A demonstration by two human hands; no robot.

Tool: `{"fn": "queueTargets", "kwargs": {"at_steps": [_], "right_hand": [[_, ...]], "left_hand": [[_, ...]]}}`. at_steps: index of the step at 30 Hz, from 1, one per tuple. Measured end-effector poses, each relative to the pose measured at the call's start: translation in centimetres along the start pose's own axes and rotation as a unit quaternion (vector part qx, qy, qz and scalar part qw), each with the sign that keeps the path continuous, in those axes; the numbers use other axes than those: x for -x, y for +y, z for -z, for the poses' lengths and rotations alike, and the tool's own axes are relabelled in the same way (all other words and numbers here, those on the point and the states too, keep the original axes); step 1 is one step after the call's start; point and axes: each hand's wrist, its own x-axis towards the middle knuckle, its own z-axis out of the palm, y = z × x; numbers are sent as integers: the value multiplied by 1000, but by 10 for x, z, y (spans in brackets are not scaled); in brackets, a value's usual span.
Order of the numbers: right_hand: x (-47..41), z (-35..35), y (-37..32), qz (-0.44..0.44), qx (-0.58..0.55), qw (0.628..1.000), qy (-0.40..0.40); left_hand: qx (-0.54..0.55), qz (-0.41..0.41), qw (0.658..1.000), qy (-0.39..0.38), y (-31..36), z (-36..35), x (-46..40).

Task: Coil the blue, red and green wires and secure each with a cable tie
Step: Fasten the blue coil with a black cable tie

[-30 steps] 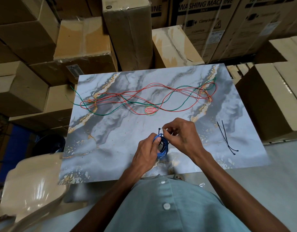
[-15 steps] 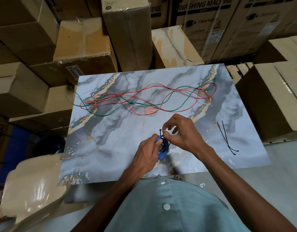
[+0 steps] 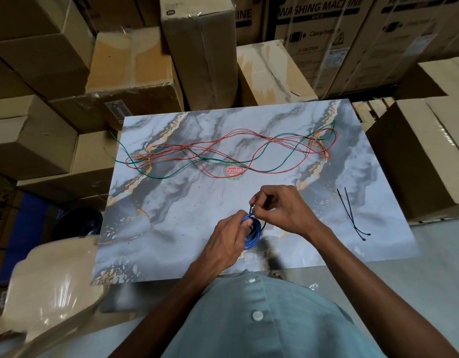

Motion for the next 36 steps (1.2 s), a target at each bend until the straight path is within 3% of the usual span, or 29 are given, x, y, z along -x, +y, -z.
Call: {"fn": "queueTargets", "kwargs": {"at_steps": [6,15,29,36], "right_hand": [[7,-1,4,-29,-73,997,14],[8,2,-1,-40,-81,996,-19],[12,-1,-13,10,53,997,-61],[10,-12,-7,2,56,998,-13]], "left_hand": [[42,17,999,-13,1,3,3],[69,15,996,-50,7,12,14],[-23,-23,998,-60,10,17,26],[-17,-1,998,-61,8,17,16]]}}
